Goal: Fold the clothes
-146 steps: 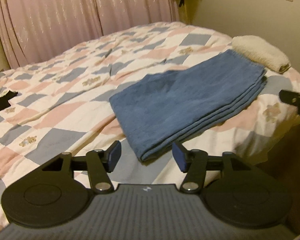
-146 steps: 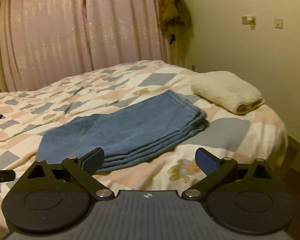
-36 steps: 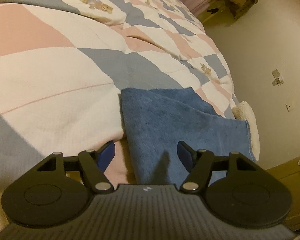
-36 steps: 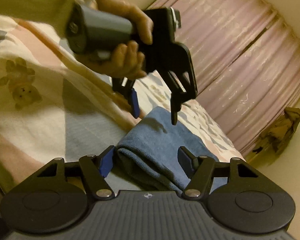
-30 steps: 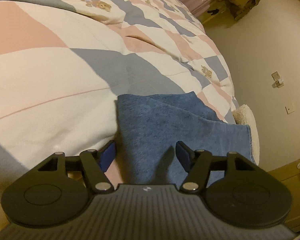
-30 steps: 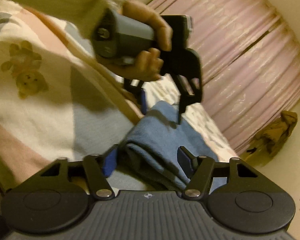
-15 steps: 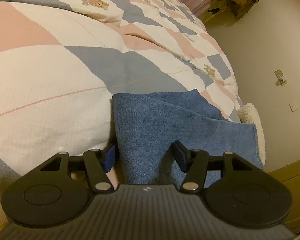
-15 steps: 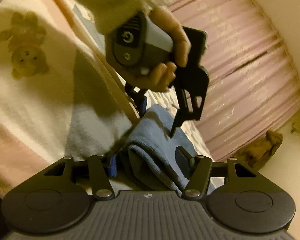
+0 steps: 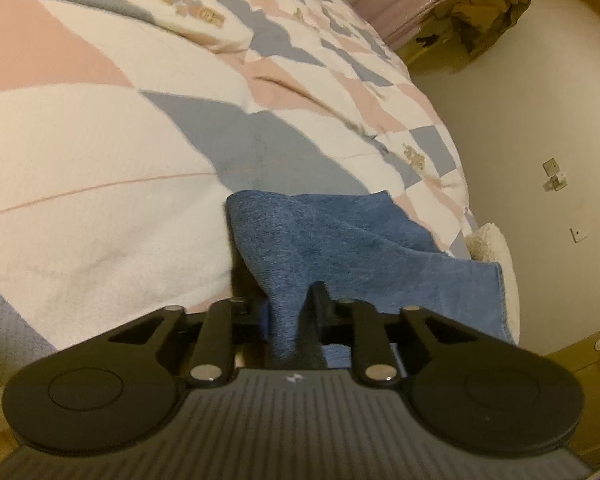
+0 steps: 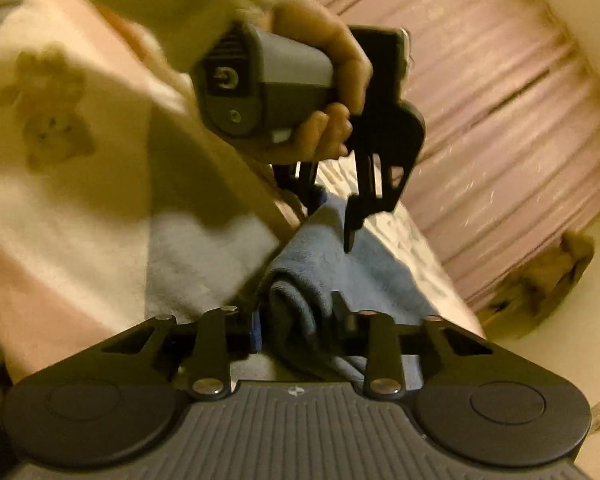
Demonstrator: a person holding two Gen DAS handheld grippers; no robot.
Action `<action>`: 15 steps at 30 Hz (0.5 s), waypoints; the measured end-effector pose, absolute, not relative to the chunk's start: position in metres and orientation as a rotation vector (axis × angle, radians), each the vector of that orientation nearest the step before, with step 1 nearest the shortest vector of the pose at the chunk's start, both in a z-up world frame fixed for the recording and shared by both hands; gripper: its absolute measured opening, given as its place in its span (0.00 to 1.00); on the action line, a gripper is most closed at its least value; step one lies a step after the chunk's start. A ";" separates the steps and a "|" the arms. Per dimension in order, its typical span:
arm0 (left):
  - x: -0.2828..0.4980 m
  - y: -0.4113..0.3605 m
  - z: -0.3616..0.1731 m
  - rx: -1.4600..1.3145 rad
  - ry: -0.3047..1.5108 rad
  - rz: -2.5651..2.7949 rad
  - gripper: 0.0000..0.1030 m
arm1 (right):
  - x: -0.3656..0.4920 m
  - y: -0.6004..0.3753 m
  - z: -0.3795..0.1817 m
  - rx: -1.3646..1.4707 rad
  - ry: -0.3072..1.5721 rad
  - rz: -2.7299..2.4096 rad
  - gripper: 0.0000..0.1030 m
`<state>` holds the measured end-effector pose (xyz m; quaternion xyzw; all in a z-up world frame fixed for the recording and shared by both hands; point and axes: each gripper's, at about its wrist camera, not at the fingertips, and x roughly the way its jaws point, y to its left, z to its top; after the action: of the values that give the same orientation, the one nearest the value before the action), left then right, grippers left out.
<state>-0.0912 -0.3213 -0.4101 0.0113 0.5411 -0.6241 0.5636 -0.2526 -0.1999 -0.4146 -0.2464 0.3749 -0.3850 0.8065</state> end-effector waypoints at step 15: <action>-0.206 -0.368 -0.247 -0.127 1.077 -1.662 0.28 | -0.497 -0.341 -0.244 0.500 0.179 -0.775 0.14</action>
<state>-0.2059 -0.3682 -0.2468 -0.0537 0.4544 -0.7011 0.5469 -0.4970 -0.3412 -0.2441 0.2409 0.0862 -0.3735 0.8917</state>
